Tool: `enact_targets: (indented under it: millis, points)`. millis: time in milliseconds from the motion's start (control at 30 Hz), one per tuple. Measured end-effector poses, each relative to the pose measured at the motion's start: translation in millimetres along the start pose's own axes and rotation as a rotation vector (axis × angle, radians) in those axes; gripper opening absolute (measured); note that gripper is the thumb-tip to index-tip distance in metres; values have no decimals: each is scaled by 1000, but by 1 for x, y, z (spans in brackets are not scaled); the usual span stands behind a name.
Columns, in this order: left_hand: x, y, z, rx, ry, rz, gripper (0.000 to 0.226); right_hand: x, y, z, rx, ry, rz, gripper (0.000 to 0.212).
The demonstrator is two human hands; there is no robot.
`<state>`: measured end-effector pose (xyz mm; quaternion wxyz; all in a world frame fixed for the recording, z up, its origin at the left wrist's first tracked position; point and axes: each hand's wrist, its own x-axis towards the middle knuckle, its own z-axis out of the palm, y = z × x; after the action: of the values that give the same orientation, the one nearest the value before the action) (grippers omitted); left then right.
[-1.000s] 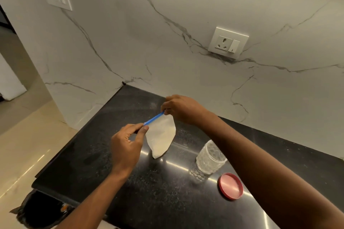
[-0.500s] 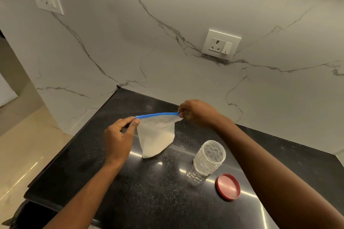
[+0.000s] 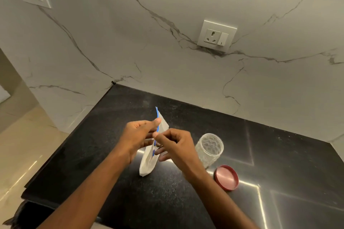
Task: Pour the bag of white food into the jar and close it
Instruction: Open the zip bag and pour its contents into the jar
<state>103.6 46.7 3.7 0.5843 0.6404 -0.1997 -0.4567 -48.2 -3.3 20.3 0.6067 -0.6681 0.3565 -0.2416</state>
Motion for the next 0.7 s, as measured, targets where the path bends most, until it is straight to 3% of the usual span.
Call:
enact_targets:
  millis: [133, 367, 700]
  points:
    - [-11, 9, 0, -11, -81, -9, 24, 8, -3, -6, 95, 86, 95, 22]
    - [-13, 8, -5, -69, -107, -41, 12, 9, 0, -8, 210, 33, 181, 17]
    - [-17, 7, -7, 72, -101, -6, 18, 3, 7, -8, 243, 24, 188, 13]
